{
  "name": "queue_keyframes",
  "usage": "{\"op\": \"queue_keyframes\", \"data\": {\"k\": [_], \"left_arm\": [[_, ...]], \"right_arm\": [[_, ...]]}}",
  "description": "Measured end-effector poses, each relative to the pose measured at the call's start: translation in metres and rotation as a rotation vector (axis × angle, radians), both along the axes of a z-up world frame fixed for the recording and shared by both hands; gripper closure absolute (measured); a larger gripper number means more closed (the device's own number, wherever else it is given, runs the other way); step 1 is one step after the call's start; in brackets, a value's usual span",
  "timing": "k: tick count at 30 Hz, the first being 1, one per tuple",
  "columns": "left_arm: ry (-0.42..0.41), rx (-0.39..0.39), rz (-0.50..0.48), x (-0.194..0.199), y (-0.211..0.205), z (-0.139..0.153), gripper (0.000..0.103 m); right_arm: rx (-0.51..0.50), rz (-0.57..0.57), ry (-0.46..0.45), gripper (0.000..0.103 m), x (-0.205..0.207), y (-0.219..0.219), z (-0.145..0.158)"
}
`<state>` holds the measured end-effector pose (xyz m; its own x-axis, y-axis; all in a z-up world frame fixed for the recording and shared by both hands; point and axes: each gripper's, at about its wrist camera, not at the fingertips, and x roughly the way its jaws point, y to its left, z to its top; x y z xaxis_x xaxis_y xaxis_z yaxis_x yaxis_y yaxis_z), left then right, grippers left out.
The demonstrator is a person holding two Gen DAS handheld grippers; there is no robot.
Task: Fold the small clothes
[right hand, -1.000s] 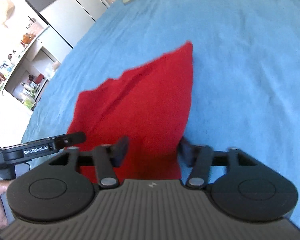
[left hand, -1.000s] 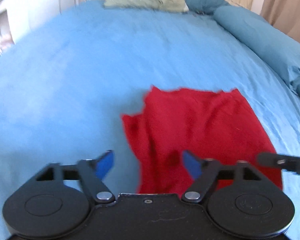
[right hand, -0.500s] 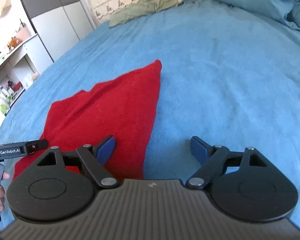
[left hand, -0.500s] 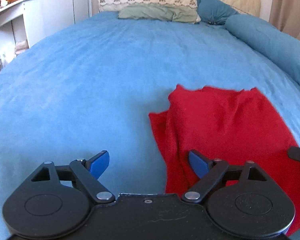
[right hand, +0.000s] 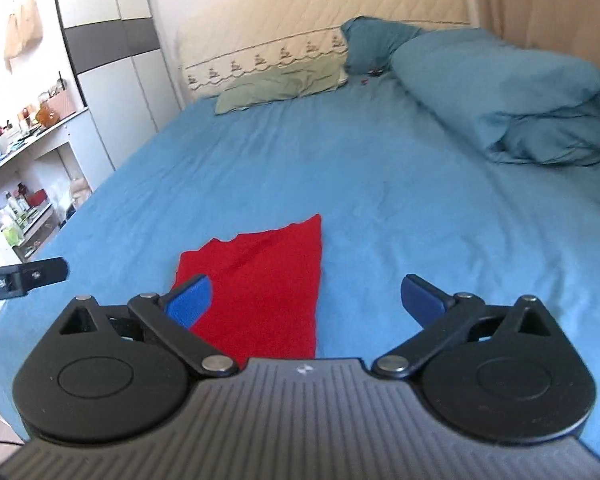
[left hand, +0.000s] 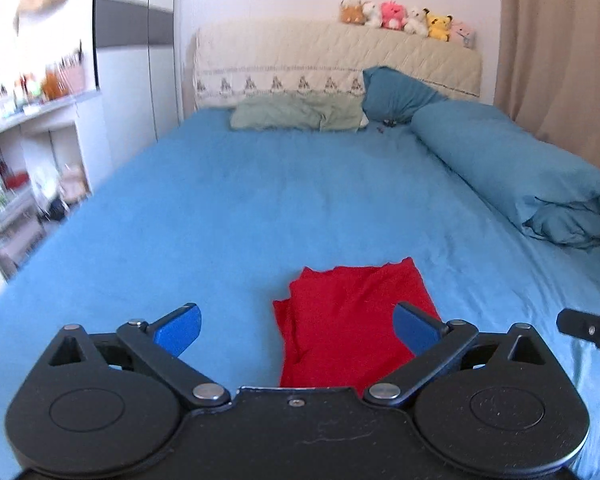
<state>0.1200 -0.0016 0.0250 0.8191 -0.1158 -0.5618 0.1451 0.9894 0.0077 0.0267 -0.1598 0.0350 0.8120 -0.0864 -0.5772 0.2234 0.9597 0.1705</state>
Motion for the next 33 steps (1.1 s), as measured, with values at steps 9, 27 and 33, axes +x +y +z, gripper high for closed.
{"op": "queue_keyframes", "data": {"k": [9,27,33], "left_arm": [[0.008,0.097,0.043,-0.077,0.007,0.016,0.0],[0.074,0.092,0.072,-0.113,0.016,-0.01,0.0],[0.064,0.099,0.067,-0.115,0.014,-0.011,0.0]], "right_arm": [[-0.111,-0.008,0.074,0.0,-0.071,0.037,0.033],[-0.152,-0.008,0.203,0.0,-0.114,0.06,0.007],[-0.159,-0.002,0.204,0.0,-0.113,0.062,0.007]]}}
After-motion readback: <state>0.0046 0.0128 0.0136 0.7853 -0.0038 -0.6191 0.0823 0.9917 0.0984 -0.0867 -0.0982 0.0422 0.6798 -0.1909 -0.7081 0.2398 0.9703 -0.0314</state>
